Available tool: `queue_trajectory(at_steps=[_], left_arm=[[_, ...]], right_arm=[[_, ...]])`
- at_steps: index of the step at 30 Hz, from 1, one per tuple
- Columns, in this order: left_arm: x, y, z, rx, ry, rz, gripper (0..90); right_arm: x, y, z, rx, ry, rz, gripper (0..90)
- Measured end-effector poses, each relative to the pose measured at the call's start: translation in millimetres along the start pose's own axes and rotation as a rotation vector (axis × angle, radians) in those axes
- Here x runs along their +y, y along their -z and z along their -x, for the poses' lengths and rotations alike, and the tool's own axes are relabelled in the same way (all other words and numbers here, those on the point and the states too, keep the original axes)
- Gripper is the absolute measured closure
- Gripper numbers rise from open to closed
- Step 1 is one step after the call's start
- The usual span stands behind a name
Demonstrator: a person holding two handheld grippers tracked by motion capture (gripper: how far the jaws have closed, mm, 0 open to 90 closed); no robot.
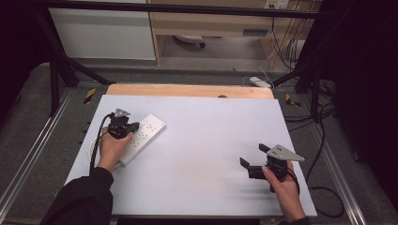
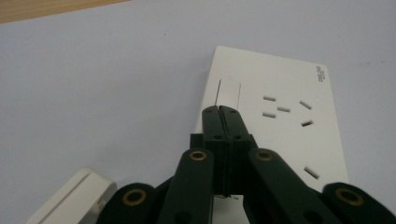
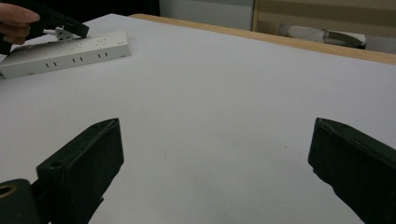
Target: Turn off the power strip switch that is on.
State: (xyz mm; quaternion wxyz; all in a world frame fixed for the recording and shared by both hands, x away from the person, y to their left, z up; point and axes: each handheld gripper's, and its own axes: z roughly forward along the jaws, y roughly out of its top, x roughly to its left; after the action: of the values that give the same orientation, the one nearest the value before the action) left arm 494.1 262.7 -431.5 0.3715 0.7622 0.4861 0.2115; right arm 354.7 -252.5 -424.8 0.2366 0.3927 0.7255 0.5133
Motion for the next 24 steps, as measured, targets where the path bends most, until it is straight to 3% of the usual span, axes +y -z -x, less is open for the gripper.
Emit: queue_trajectory(at_steps=[24], left_arm=[[2.9, 1.6, 6.4, -0.01, -0.002, 0.051, 90.0]], right_arm=[[0.0, 0.5, 0.4, -0.002, -0.001, 0.001, 3.7]])
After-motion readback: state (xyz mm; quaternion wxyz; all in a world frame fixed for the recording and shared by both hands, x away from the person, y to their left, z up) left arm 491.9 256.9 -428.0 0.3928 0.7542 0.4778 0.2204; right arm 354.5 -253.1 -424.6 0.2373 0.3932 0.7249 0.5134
